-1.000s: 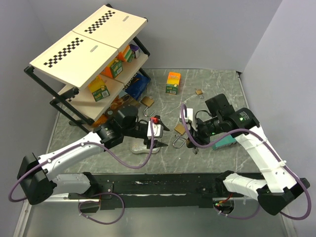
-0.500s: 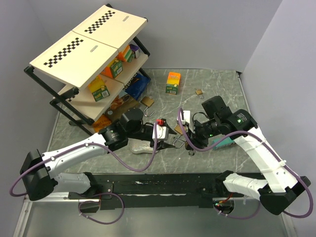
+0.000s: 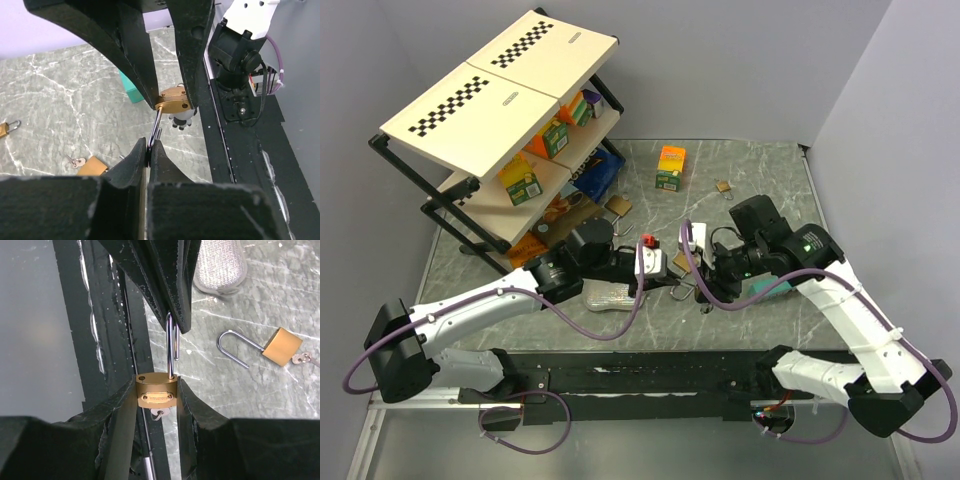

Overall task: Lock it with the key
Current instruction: Lock the lock.

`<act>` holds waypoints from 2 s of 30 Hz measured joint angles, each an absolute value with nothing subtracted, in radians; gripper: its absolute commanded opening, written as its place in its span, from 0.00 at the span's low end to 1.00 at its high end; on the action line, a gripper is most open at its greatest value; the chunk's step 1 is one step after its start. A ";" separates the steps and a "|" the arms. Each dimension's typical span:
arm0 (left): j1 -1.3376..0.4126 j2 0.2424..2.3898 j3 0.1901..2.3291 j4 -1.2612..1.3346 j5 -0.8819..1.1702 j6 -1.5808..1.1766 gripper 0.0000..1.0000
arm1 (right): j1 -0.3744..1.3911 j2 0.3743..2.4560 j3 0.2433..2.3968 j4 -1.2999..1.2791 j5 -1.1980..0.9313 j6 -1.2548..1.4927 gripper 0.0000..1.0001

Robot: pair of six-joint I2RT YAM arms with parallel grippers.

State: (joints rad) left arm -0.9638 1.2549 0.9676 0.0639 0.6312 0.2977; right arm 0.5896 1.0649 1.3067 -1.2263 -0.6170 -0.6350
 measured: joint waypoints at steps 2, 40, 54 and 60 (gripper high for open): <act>-0.964 1.254 0.968 0.064 0.630 0.284 0.01 | 0.590 1.062 1.308 -1.222 -0.606 -0.606 0.92; -0.834 1.182 1.141 -0.036 0.817 -0.102 0.01 | 0.556 0.857 1.275 -0.925 -0.633 -0.391 0.75; -0.834 1.160 1.131 -0.012 0.826 -0.149 0.01 | 0.556 0.930 1.275 -0.899 -0.701 -0.402 0.47; -0.831 1.160 1.131 -0.004 0.812 -0.155 0.01 | 0.558 0.943 1.275 -0.903 -0.751 -0.426 0.12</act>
State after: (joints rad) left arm -0.8310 1.1599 1.1313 -0.0040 0.8124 -0.1547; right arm 0.5583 0.9428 1.2751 -0.9031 -0.7509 -0.4255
